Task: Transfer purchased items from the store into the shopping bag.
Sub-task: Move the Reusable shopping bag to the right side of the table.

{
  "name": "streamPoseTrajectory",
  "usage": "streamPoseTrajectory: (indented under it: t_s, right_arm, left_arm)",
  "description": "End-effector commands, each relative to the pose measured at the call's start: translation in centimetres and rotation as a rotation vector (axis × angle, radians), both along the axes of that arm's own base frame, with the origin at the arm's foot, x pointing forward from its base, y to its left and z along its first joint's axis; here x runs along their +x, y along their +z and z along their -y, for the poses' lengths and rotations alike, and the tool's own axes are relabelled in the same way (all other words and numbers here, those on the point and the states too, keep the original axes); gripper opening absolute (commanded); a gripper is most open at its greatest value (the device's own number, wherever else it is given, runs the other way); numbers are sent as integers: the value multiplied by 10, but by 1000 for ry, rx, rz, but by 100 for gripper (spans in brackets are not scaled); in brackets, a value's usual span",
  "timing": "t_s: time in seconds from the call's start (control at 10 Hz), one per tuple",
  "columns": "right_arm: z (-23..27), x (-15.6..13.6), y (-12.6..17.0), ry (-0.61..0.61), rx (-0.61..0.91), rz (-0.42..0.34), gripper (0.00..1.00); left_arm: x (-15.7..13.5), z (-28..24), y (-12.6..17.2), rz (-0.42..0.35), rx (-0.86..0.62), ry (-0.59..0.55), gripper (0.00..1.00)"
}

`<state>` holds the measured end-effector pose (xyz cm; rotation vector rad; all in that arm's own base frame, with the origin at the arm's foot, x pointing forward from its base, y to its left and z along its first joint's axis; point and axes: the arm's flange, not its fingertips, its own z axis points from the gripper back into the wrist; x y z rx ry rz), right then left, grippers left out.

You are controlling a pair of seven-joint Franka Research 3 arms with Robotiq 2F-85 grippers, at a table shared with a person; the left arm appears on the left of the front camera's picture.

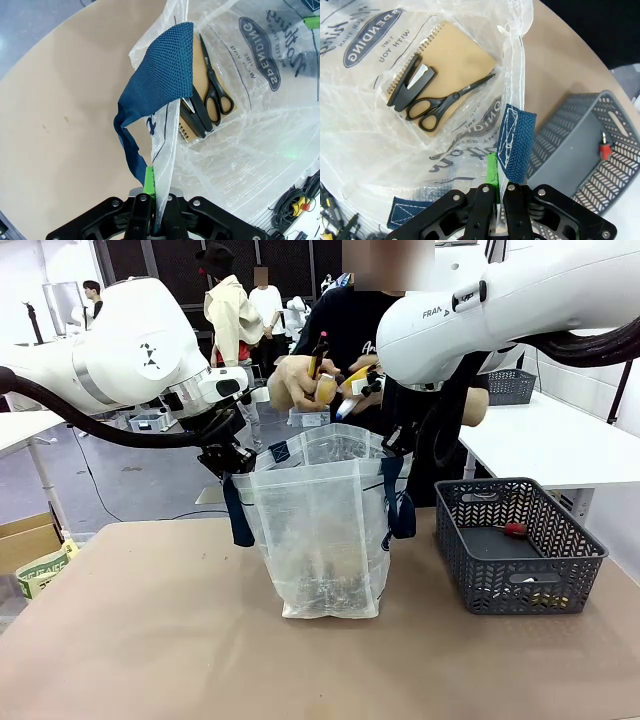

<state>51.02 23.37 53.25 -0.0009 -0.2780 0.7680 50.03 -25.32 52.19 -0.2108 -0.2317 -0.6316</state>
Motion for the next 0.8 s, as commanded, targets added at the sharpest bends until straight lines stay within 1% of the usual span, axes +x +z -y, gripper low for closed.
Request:
streamPoseTrajectory:
  t_s: [0.0,0.7]
  right_arm:
    - [2,1,0,-2,0,1,0]
    - [2,1,0,-2,0,1,0]
  left_arm:
    - [0,0,0,0,0,0,0]
    - [0,0,0,0,0,0,0]
